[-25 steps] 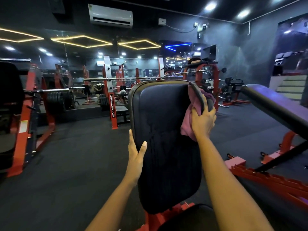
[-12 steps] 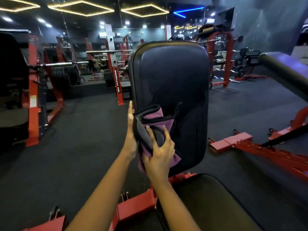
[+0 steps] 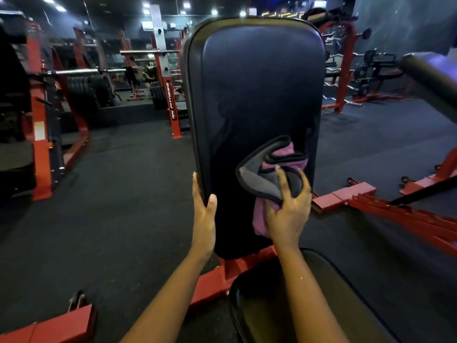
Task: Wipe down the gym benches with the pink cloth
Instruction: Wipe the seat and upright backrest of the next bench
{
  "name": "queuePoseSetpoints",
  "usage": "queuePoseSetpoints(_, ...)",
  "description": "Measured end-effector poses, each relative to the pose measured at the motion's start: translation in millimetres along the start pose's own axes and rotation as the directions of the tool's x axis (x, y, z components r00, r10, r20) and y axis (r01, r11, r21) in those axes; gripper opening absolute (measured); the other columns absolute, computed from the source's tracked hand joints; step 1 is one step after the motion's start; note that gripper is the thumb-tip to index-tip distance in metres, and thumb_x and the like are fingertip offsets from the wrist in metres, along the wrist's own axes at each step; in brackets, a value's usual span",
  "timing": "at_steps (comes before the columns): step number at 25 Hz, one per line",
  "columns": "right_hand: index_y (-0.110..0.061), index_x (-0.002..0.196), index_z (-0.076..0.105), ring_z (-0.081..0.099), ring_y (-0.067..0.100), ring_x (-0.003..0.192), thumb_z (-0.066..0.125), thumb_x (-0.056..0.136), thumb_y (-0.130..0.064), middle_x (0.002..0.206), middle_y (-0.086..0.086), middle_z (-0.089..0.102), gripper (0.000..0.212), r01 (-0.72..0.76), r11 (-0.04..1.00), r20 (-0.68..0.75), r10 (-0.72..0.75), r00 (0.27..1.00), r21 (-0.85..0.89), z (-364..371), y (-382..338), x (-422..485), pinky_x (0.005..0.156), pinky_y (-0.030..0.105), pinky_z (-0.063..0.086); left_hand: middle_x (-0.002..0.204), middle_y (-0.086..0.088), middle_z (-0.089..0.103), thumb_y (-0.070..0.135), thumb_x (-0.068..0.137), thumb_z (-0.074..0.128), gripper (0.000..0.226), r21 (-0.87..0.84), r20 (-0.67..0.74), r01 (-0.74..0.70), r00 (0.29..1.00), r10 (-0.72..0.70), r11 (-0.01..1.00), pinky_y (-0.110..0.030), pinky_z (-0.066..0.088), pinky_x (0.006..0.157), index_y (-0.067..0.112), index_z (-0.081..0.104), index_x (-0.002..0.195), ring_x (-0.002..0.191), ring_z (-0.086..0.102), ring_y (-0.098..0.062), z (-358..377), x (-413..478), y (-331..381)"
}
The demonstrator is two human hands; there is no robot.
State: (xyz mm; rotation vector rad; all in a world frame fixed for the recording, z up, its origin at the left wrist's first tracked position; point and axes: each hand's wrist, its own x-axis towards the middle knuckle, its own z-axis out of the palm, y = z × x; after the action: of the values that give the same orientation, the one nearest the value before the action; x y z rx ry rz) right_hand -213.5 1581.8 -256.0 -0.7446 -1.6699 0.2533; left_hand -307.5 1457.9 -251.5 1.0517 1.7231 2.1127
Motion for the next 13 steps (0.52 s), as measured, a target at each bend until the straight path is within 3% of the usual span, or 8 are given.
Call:
queuePoseSetpoints(5, -0.031, 0.136, 0.046, 0.046, 0.039, 0.123, 0.044, 0.079, -0.032, 0.138, 0.019, 0.042, 0.057, -0.270, 0.960, -0.076, 0.275, 0.958, 0.074, 4, 55, 22, 0.094, 0.050, 0.046, 0.142, 0.044, 0.005, 0.083, 0.070, 0.039, 0.073, -0.008, 0.007, -0.081, 0.997, 0.081, 0.997, -0.020, 0.019, 0.111, 0.062, 0.005, 0.131, 0.136, 0.011, 0.016, 0, 0, -5)
queuePoseSetpoints(10, -0.029, 0.139, 0.042, 0.047, 0.034, 0.123, 0.050, 0.086, -0.036, 0.145, 0.008, 0.038, 0.054, -0.567, 0.801, -0.057, 0.586, 0.808, 0.192, 2, 65, 22, 0.094, 0.035, 0.040, 0.137, 0.048, 0.009, 0.084, 0.067, 0.043, 0.085, 0.010, 0.036, -0.061, 0.998, 0.061, 0.998, -0.003, 0.028, 0.099, 0.055, 0.002, 0.136, 0.128, 0.016, 0.025, -2, 0, -4)
queuePoseSetpoints(11, -0.028, 0.141, 0.040, 0.047, 0.034, 0.123, 0.051, 0.088, -0.035, 0.145, 0.008, 0.037, 0.054, -0.593, 0.779, -0.044, 0.612, 0.789, 0.203, 1, 59, 16, 0.094, 0.035, 0.040, 0.139, 0.046, 0.010, 0.083, 0.067, 0.044, 0.084, -0.002, 0.040, -0.062, 0.997, 0.062, 0.998, -0.005, 0.027, 0.102, 0.057, 0.003, 0.136, 0.129, 0.016, 0.023, -2, 1, -4)
queuePoseSetpoints(13, -0.027, 0.142, 0.037, 0.046, 0.035, 0.124, 0.053, 0.092, -0.025, 0.147, 0.011, 0.034, 0.053, -0.627, 0.755, -0.021, 0.642, 0.766, 0.191, 3, 40, -6, 0.094, 0.039, 0.041, 0.148, 0.036, 0.008, 0.080, 0.069, 0.046, 0.081, -0.023, 0.045, -0.065, 0.997, 0.066, 0.998, -0.023, 0.023, 0.112, 0.059, 0.005, 0.135, 0.137, 0.014, 0.012, -3, 0, -4)
